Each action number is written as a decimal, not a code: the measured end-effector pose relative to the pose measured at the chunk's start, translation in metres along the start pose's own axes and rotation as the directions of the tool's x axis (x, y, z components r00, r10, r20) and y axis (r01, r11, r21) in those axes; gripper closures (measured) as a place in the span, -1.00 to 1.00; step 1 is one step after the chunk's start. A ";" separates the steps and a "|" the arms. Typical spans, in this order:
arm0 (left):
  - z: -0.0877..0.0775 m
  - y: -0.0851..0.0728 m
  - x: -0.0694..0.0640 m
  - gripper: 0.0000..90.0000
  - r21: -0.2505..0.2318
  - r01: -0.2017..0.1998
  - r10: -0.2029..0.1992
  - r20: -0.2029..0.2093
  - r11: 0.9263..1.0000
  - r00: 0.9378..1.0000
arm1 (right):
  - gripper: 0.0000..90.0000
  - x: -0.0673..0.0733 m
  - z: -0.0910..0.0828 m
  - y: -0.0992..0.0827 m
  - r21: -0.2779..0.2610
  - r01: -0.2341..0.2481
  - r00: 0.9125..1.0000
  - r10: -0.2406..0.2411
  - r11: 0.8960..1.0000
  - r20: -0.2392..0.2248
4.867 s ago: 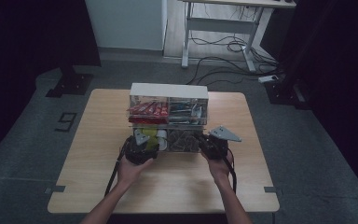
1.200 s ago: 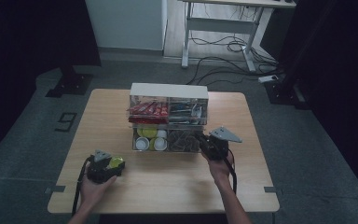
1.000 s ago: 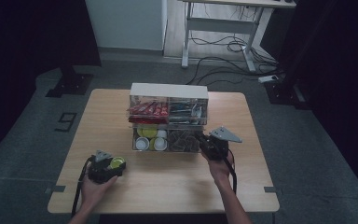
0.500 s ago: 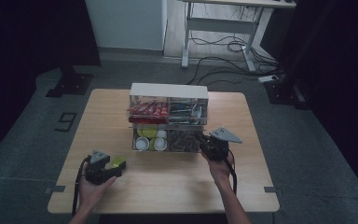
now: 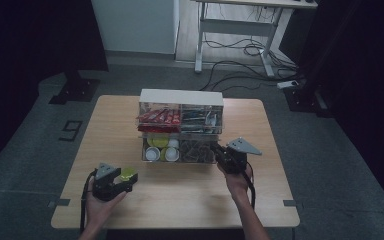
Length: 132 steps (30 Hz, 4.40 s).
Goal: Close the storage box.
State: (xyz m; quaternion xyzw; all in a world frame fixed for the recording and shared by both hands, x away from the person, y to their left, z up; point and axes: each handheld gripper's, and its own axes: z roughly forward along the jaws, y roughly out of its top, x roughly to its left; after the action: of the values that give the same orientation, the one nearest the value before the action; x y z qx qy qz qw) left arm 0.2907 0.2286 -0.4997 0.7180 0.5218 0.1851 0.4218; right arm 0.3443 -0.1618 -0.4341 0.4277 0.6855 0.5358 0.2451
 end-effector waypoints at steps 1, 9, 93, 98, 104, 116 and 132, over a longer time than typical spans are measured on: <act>0.000 -0.001 0.000 -0.38 -0.001 0.007 -0.007 0.004 1.000 1.000 | 0.96 0.000 0.000 -0.001 0.001 0.001 1.000 -0.001 1.000 0.000; 0.002 -0.006 -0.001 -0.38 0.005 0.024 -0.024 0.022 1.000 0.999 | 0.96 -0.001 -0.003 -0.008 0.006 -0.013 1.000 0.013 1.000 -0.007; 0.008 -0.031 0.000 -0.35 0.027 0.058 -0.059 0.022 0.998 0.998 | 0.84 -0.018 0.000 -0.086 0.167 -0.073 0.997 0.071 0.983 0.022; 0.009 -0.033 0.000 -0.35 0.036 0.048 -0.049 0.021 0.998 0.999 | 0.67 -0.021 -0.005 -0.090 0.173 -0.069 0.997 0.065 0.983 0.029; 0.009 -0.037 -0.002 -0.35 0.055 0.037 -0.038 0.022 0.998 0.999 | 0.30 -0.025 -0.012 -0.095 0.188 -0.045 0.998 0.038 0.981 0.041; 0.007 -0.045 -0.005 -0.35 0.076 -0.002 0.001 0.005 0.997 1.000 | 0.18 -0.035 -0.040 -0.103 0.176 -0.054 0.998 0.048 0.983 0.036; -0.001 -0.047 0.000 -0.36 0.063 0.002 -0.002 -0.004 0.998 1.000 | 0.12 -0.063 -0.073 -0.128 0.203 -0.093 0.991 0.070 0.975 0.117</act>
State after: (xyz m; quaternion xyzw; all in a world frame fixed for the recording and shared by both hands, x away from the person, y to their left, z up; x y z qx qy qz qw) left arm 0.2623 0.2335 -0.5366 0.7301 0.5290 0.1696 0.3979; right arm 0.2775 -0.2616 -0.5409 0.5076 0.7052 0.4464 0.2139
